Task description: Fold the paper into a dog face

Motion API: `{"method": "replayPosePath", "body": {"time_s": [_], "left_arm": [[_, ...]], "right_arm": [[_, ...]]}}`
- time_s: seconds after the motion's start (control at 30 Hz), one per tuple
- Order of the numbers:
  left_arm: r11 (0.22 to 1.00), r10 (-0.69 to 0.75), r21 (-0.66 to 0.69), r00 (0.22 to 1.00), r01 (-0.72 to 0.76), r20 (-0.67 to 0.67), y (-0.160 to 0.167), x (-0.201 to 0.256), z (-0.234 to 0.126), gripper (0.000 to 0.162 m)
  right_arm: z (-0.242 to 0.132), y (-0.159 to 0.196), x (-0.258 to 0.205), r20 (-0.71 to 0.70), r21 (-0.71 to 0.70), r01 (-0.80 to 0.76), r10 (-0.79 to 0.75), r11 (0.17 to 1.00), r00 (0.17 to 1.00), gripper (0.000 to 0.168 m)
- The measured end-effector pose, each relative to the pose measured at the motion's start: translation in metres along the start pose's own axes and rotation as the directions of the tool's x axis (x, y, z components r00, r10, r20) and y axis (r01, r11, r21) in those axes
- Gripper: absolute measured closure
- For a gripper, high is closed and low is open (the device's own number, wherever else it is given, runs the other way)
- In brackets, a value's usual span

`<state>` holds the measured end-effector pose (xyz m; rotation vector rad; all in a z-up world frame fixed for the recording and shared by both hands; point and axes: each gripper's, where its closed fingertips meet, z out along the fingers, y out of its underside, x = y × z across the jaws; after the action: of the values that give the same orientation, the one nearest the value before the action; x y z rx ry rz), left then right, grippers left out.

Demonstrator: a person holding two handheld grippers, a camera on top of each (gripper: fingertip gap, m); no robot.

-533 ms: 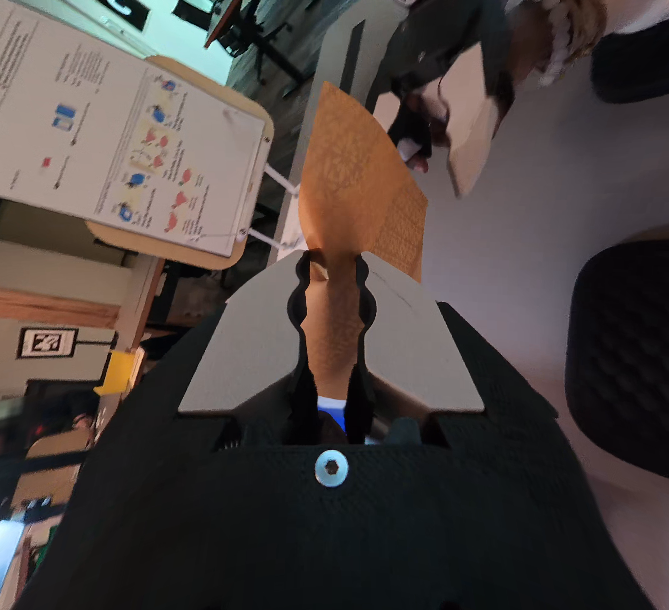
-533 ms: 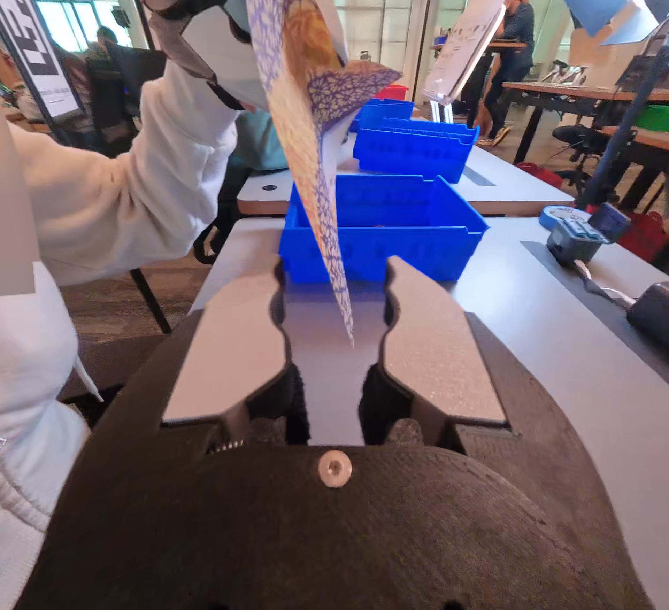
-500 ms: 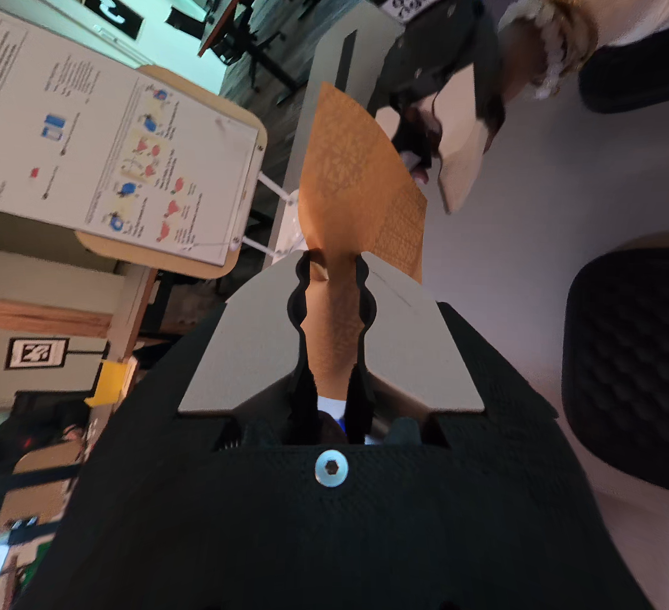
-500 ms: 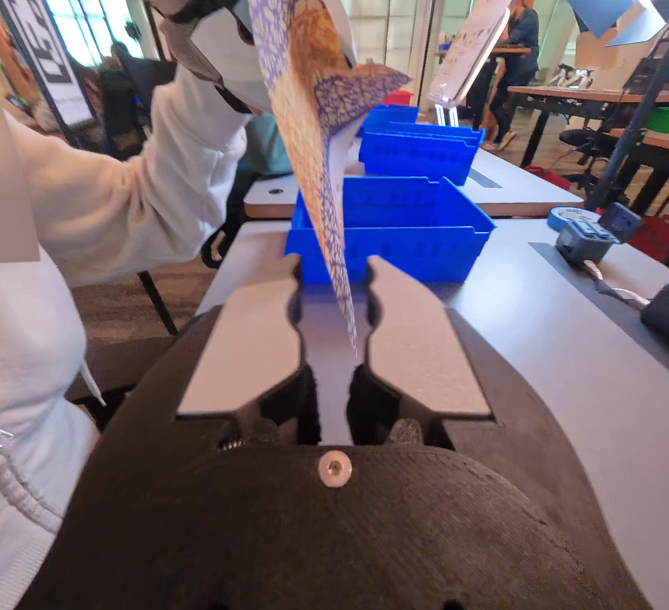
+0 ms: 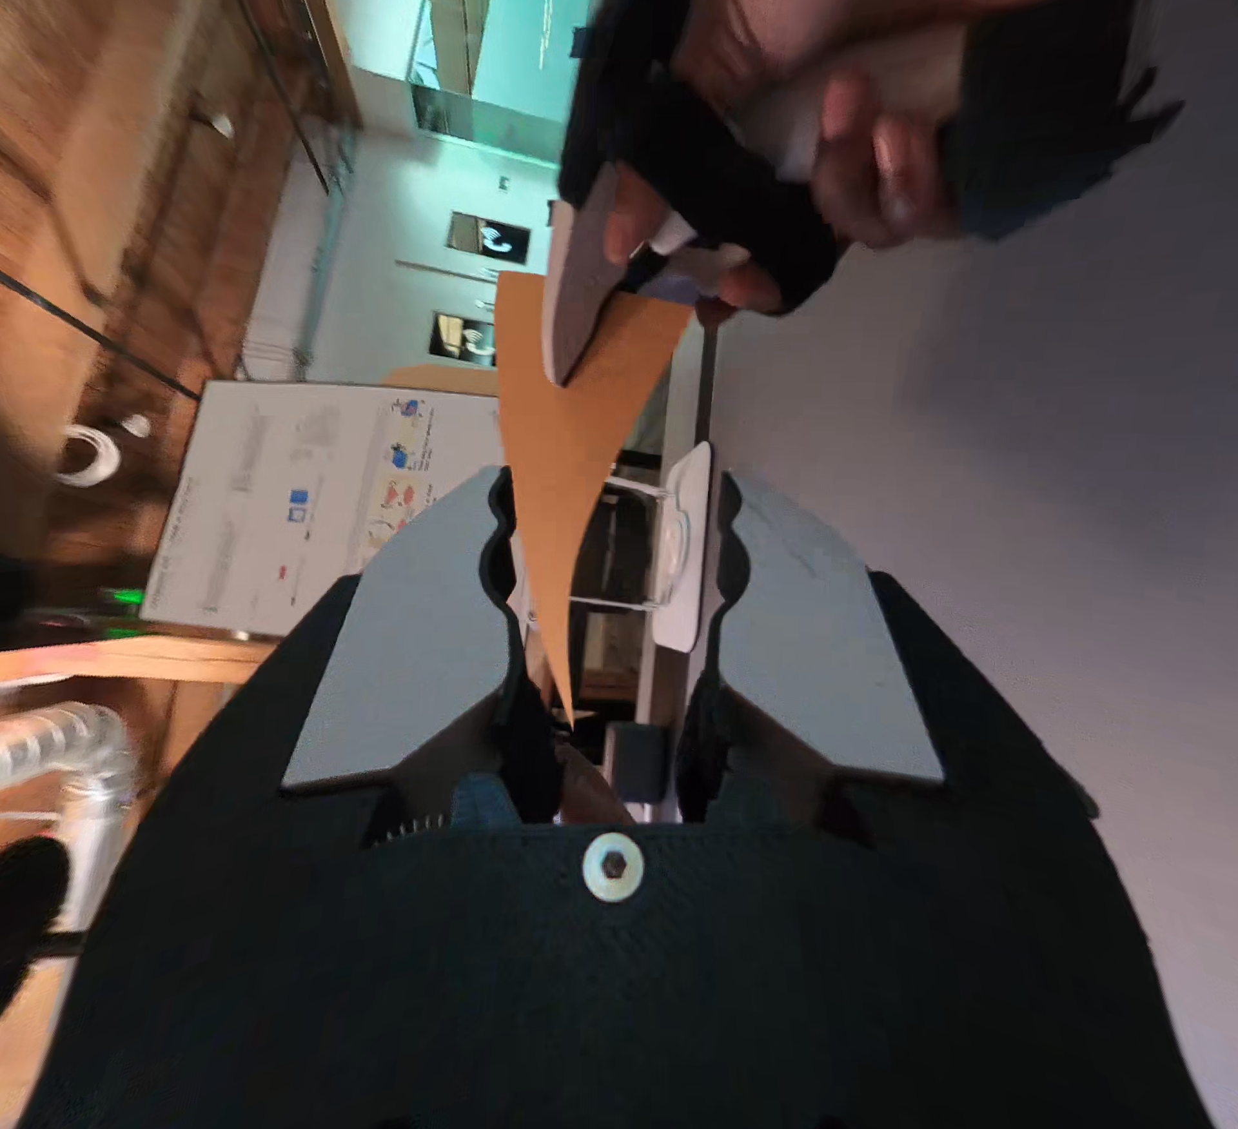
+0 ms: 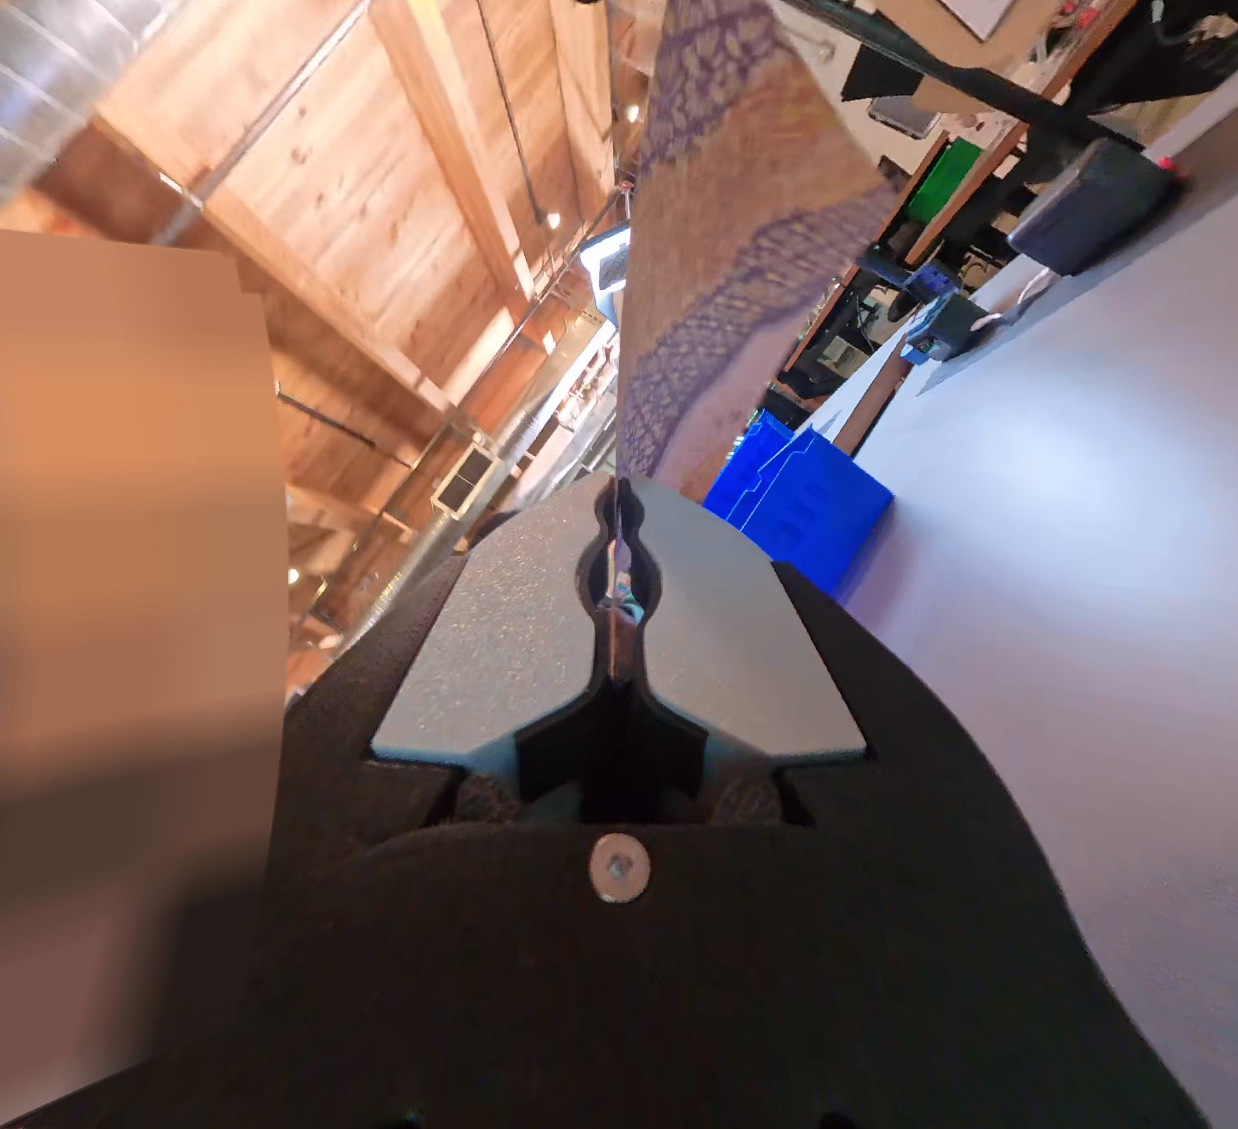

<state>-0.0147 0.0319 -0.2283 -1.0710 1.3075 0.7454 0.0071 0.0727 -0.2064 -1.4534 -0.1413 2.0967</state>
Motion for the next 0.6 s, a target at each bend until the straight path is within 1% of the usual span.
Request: {"method": "replayPosePath", "body": {"time_s": [0.03, 0.07, 0.13, 0.2, 0.23, 0.33, 0.4, 0.43, 0.47, 0.5, 0.53, 0.57, 0.6], "left_arm": [[1.0, 0.025, -0.006, 1.0, -0.025, 0.013, 0.002, 0.004, 0.005, 0.108], [0.999, 0.031, -0.01, 0.999, -0.03, 0.009, 0.004, 0.008, 0.009, 0.115], [1.0, -0.027, 0.013, 0.999, 0.027, -0.029, 0.002, 0.017, 0.014, 0.131], [0.994, -0.101, 0.043, 0.994, 0.103, -0.044, -0.003, 0.022, 0.015, 0.154], [0.991, -0.126, 0.045, 0.99, 0.128, -0.062, -0.003, 0.025, 0.016, 0.16], [0.969, -0.233, 0.04, 0.959, 0.242, -0.162, -0.004, 0.041, 0.016, 0.162], [0.936, -0.337, 0.017, 0.906, 0.353, -0.257, -0.003, 0.054, 0.014, 0.162], [0.912, -0.389, 0.009, 0.872, 0.41, -0.297, -0.002, 0.059, 0.013, 0.162], [0.884, -0.439, 0.003, 0.832, 0.468, -0.339, -0.002, 0.064, 0.011, 0.162], [0.85, -0.489, -0.012, 0.779, 0.527, -0.392, -0.002, 0.07, 0.009, 0.162], [0.811, -0.537, -0.038, 0.716, 0.584, -0.445, -0.001, 0.076, 0.007, 0.162], [0.773, -0.574, -0.062, 0.654, 0.631, -0.493, 0.0, 0.082, 0.005, 0.162], [0.741, -0.595, -0.081, 0.594, 0.667, -0.541, 0.0, 0.087, 0.002, 0.162]], "right_arm": [[-0.005, 0.001, 0.0, -0.003, 0.006, -0.023, 0.023, 1.0, 1.0, 0.168], [-0.009, 0.003, 0.001, -0.011, 0.006, -0.036, 0.036, 0.999, 0.999, 0.168], [-0.017, 0.005, 0.004, -0.026, 0.008, -0.05, 0.05, 0.999, 0.998, 0.168], [-0.024, 0.01, 0.007, -0.032, -0.013, -0.078, 0.078, 0.997, 0.996, 0.168], [-0.028, 0.012, 0.008, -0.04, -0.025, -0.09, 0.089, 0.996, 0.995, 0.168], [-0.042, 0.019, 0.009, -0.061, -0.077, -0.128, 0.124, 0.989, 0.99, 0.147], [-0.054, 0.019, 0.0, -0.046, -0.106, -0.118, 0.114, 0.987, 0.992, 0.135], [-0.062, 0.018, -0.004, -0.053, -0.122, -0.062, 0.056, 0.991, 0.997, 0.132], [-0.069, 0.016, -0.011, -0.038, -0.143, 0.042, -0.048, 0.989, 0.998, 0.127], [-0.076, 0.016, -0.016, -0.023, -0.184, 0.175, -0.183, 0.967, 0.983, 0.122], [-0.082, 0.017, -0.018, -0.002, -0.257, 0.339, -0.351, 0.905, 0.936, 0.111], [-0.089, 0.021, -0.013, 0.032, -0.356, 0.517, -0.543, 0.778, 0.839, 0.101], [-0.098, 0.024, 0.0, 0.083, -0.469, 0.665, -0.721, 0.581, 0.688, 0.097]]}}
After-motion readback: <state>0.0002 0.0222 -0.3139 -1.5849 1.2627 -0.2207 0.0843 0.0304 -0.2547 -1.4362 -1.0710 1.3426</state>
